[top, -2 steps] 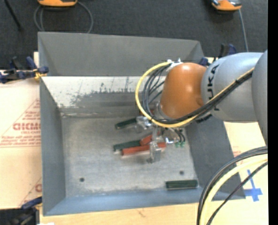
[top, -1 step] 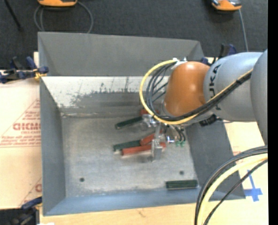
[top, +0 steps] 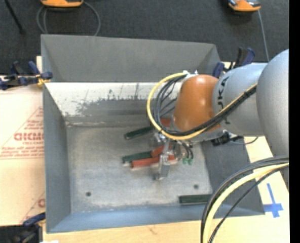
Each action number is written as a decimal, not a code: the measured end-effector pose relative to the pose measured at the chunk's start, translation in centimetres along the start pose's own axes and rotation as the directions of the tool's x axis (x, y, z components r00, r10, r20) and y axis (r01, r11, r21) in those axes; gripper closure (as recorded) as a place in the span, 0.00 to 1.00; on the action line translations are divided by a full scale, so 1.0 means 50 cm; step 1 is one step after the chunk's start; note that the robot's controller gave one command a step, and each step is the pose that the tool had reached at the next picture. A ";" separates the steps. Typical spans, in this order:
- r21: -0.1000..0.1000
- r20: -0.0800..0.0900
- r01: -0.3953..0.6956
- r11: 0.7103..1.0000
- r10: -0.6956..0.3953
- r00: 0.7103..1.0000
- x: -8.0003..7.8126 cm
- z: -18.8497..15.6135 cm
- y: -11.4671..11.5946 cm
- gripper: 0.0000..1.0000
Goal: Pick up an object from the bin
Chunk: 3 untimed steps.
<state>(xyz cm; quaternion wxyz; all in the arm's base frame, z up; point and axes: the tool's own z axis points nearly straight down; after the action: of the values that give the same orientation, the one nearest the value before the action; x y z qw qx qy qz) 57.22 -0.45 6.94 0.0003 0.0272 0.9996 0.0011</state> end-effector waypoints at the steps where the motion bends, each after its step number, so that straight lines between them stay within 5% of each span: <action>1: 0.000 0.003 0.000 1.000 0.000 1.000 -0.002 -0.001 0.000 0.00; 2: -0.001 0.003 -0.001 1.000 0.001 1.000 -0.003 -0.002 0.000 1.00; 3: 0.000 0.008 -0.001 1.000 0.001 1.000 -0.006 -0.146 0.001 1.00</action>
Offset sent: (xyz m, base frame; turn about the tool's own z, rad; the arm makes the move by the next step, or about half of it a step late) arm 0.0000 0.0000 0.0000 0.0000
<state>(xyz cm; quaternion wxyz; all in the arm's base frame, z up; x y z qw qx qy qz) 57.54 -0.44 14.25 0.0042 0.0274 0.9996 0.0012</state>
